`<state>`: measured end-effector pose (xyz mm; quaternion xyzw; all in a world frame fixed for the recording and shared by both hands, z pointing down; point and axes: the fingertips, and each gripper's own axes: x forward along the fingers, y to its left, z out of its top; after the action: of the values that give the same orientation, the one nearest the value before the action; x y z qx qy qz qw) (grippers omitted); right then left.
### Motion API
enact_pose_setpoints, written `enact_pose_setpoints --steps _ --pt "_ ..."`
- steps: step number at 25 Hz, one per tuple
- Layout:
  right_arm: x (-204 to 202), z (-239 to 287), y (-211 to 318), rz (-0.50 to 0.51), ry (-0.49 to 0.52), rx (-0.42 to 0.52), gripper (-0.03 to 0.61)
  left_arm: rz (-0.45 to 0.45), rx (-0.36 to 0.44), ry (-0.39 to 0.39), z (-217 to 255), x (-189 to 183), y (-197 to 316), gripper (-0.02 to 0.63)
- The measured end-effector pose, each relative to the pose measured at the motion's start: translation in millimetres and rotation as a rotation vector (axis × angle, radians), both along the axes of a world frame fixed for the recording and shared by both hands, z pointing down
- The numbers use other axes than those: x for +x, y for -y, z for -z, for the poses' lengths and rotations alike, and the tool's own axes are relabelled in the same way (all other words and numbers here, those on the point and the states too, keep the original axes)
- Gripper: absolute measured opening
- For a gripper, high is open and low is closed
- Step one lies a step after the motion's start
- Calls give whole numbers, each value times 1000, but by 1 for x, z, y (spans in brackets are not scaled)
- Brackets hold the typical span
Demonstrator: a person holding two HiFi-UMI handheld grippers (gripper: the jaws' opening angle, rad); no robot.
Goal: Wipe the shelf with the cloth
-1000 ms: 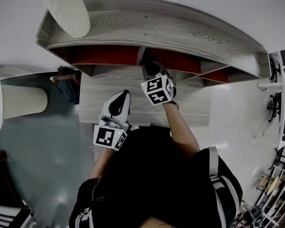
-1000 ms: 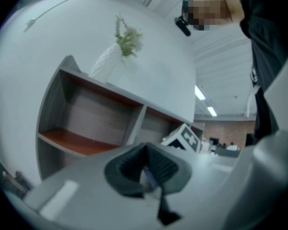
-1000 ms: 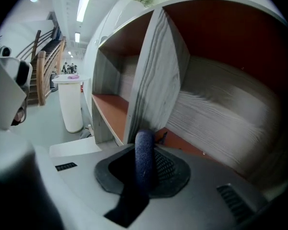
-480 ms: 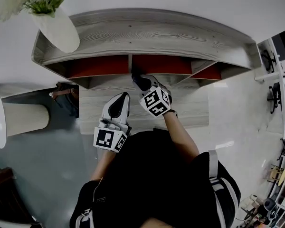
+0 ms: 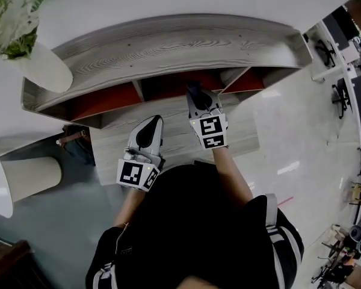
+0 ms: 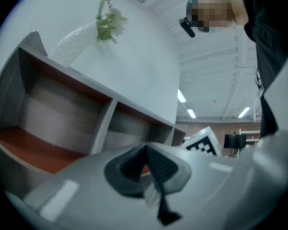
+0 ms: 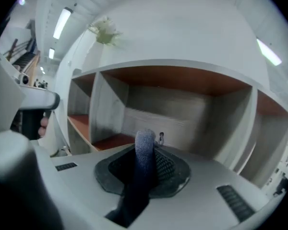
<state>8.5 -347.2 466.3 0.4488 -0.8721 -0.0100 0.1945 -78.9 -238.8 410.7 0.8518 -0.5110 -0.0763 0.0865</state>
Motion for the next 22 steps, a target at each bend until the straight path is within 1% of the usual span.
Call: enact_pose_setpoints --steps 2,4,7,9,11,13,17,22 --pt "24 -3 16 -90 -30 -12 54 -21 6 2 3 8 4 5" --pt "45 -10 29 -159 -48 -46 54 -38 14 4 6 16 7 5" --pt "66 -22 45 -232 -74 -90 54 -52 17 7 8 21 13 5" --pt "73 -30 55 -262 -108 -120 54 -54 13 8 8 22 17 5" --pt "74 -40 61 -265 -148 -158 54 -53 6 9 7 23 21 5" --pt "68 -49 64 -243 -175 -190 54 -49 1 9 5 22 24 5" --pt "61 -56 68 -212 -236 -209 54 -32 -13 8 1 17 27 5" --pt "53 -57 80 -187 -266 -233 54 -8 -34 9 -5 9 29 5"
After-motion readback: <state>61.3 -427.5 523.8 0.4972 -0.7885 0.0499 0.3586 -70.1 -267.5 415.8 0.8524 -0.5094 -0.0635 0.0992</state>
